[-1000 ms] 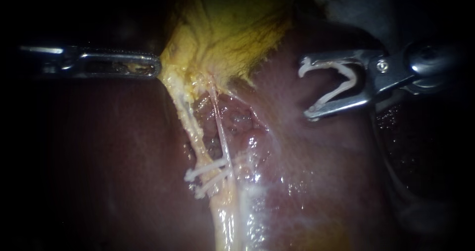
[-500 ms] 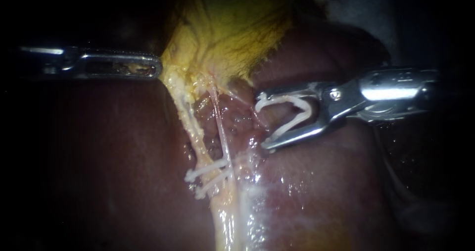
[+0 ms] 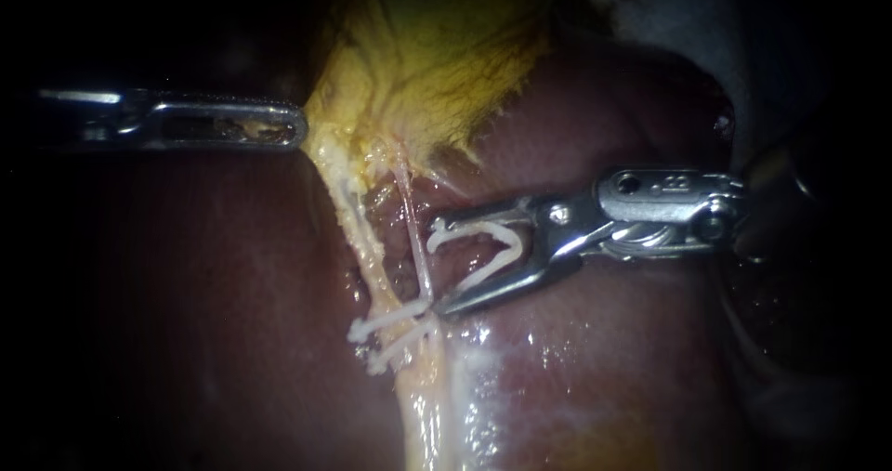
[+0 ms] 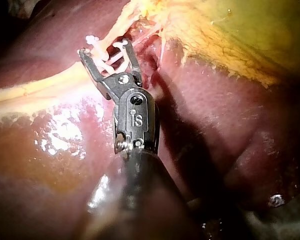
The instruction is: Clipping third clip left tube
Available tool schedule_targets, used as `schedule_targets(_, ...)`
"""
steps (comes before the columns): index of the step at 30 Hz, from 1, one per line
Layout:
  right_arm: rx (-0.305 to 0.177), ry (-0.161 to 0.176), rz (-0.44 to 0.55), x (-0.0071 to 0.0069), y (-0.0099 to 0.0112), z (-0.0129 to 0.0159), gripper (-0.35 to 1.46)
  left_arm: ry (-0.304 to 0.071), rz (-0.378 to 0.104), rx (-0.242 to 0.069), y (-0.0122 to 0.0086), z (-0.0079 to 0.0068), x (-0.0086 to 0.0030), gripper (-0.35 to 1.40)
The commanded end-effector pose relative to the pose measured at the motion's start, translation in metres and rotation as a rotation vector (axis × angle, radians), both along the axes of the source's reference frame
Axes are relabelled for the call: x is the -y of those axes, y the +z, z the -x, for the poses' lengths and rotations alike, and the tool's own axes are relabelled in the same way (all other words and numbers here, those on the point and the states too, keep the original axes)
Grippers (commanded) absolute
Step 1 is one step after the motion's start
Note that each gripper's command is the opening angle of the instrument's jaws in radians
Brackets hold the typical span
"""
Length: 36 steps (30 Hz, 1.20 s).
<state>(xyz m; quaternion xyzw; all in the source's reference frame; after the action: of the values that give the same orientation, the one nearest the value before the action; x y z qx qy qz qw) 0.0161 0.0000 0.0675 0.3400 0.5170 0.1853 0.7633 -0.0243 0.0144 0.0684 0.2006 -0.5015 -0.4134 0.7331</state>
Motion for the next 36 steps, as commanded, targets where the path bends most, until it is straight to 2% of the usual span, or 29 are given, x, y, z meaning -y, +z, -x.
schedule_targets(1, 0.002, 0.0, -0.006, 0.0001, 0.0002, -0.0001, 0.57, 0.0, 0.0, 0.0, 0.0, 0.0, 0.0, -0.35)
schedule_targets(22, 0.013, -0.028, -0.098, 0.002, 0.0056, -0.0019, 0.57, 0.008, 0.002, 0.004, -0.0006, 0.0005, 0.0004, -0.35)
schedule_targets(29, 0.022, -0.019, -0.12, 0.0018, 0.007, -0.0023, 0.57, 0.008, 0.002, 0.004, -0.0007, 0.0006, 0.0004, -0.35)
schedule_targets(36, 0.034, -0.01, -0.126, 0.0027, 0.0093, -0.0033, 0.57, 0.009, 0.001, 0.006, -0.0008, 0.0006, 0.0005, -0.35)
